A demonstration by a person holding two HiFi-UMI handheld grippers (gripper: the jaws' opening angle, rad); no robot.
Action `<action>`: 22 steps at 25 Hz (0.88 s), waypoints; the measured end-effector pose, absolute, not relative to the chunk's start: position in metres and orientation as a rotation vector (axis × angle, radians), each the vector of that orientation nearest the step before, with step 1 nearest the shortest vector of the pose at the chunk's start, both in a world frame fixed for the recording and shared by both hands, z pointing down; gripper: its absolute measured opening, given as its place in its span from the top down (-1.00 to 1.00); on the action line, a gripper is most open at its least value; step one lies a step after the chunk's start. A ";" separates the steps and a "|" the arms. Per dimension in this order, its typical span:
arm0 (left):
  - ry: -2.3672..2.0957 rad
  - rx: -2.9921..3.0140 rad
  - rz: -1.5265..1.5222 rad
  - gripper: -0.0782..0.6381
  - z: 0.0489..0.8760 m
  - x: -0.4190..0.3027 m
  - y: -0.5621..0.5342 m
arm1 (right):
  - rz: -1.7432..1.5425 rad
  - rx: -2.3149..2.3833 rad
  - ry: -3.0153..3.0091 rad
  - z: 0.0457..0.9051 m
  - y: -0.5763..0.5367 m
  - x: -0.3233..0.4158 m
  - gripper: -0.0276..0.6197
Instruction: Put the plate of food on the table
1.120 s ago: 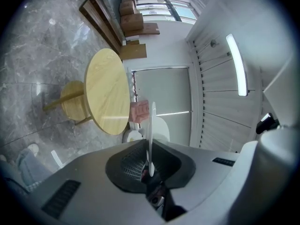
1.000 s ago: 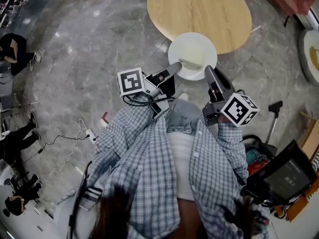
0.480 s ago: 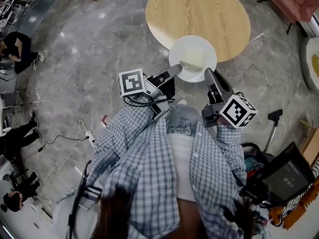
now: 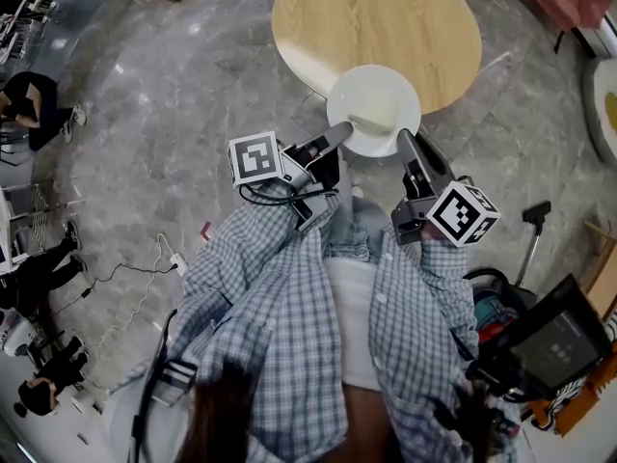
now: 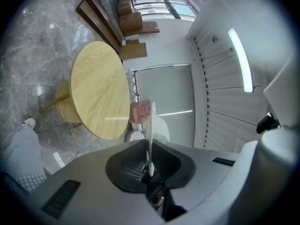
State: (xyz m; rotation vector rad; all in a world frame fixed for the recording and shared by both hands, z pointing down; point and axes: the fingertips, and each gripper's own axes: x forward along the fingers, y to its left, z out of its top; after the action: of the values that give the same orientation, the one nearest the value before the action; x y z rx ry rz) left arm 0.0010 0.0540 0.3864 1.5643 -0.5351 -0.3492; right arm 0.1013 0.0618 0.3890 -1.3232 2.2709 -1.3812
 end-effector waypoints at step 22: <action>-0.525 1.539 -0.260 0.70 0.408 0.010 -0.029 | -1.420 -1.407 2.227 0.403 -0.017 0.113 0.64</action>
State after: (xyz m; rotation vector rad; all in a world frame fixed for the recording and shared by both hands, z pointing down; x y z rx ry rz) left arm 0.0099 -0.0287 0.4084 1.5389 -0.5245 -0.2604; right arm 0.1133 -0.0172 0.4033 -1.4075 2.2269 -1.4200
